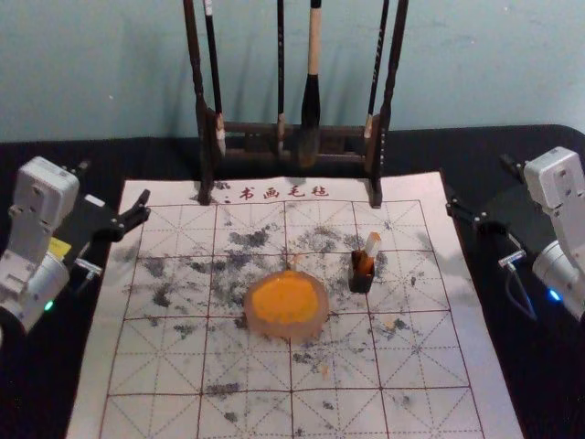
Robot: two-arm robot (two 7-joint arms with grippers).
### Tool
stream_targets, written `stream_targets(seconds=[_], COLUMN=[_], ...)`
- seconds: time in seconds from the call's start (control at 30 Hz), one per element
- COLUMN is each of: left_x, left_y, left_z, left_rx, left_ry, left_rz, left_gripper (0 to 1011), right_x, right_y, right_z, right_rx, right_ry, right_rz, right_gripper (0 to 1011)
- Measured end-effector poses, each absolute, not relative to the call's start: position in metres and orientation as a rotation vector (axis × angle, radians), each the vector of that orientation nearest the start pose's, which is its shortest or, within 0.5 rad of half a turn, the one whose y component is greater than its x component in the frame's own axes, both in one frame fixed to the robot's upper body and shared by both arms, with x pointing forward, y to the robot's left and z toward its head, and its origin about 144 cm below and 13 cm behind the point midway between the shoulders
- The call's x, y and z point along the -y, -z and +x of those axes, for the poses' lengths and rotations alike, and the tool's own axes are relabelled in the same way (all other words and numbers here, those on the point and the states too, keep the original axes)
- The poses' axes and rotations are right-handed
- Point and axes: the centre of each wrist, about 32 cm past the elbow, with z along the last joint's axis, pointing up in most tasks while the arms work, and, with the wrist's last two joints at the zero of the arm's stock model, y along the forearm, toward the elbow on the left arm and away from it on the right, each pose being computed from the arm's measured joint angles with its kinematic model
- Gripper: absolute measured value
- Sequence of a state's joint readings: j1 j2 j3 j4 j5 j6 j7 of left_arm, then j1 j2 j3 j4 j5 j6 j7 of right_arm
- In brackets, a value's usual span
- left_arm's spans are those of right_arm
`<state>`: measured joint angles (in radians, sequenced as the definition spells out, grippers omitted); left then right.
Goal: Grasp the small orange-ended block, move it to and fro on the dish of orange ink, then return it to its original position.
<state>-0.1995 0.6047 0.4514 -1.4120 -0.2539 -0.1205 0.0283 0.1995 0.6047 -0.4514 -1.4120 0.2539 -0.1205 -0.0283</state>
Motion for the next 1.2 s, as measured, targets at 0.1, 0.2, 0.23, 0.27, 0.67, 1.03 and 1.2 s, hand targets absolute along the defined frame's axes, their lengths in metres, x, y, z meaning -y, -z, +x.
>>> stream_targets(seconds=[0.1, 0.2, 0.23, 0.27, 0.67, 1.03, 1.2], left_x=[-0.3097, -0.3097, -0.3097, -0.3097, -0.3097, -0.3097, -0.3097], left_y=[-1.1398, -1.1398, -1.1398, -1.1398, -1.1398, -1.1398, -1.1398], left_z=[0.4886, 0.4886, 0.4886, 0.4886, 0.4886, 0.4886, 0.4886], left_rx=[0.285, 0.285, 0.285, 0.285, 0.285, 0.285, 0.285], left_ry=[-1.248, -1.248, -1.248, -1.248, -1.248, -1.248, -1.248], left_rz=[0.304, 0.304, 0.305, 0.304, 0.305, 0.304, 0.304], left_gripper=[1001, 1001, 1001, 1001, 1001, 1001, 1001], right_x=[0.3096, 0.3097, 0.3097, 0.3096, 0.3096, 0.3096, 0.3097], right_y=[-1.1398, -1.1398, -1.1398, -1.1398, -1.1398, -1.1397, -1.1398], right_z=[0.4886, 0.4886, 0.4886, 0.4886, 0.4886, 0.4886, 0.4886], right_rx=[0.285, 0.285, 0.285, 0.285, 0.285, 0.285, 0.285], right_ry=[1.248, 1.248, 1.248, 1.248, 1.248, 1.248, 1.248], right_rz=[-0.304, -0.305, -0.304, -0.304, -0.304, -0.304, -0.305], right_gripper=[1002, 1002, 1002, 1000, 1000, 1002, 1000])
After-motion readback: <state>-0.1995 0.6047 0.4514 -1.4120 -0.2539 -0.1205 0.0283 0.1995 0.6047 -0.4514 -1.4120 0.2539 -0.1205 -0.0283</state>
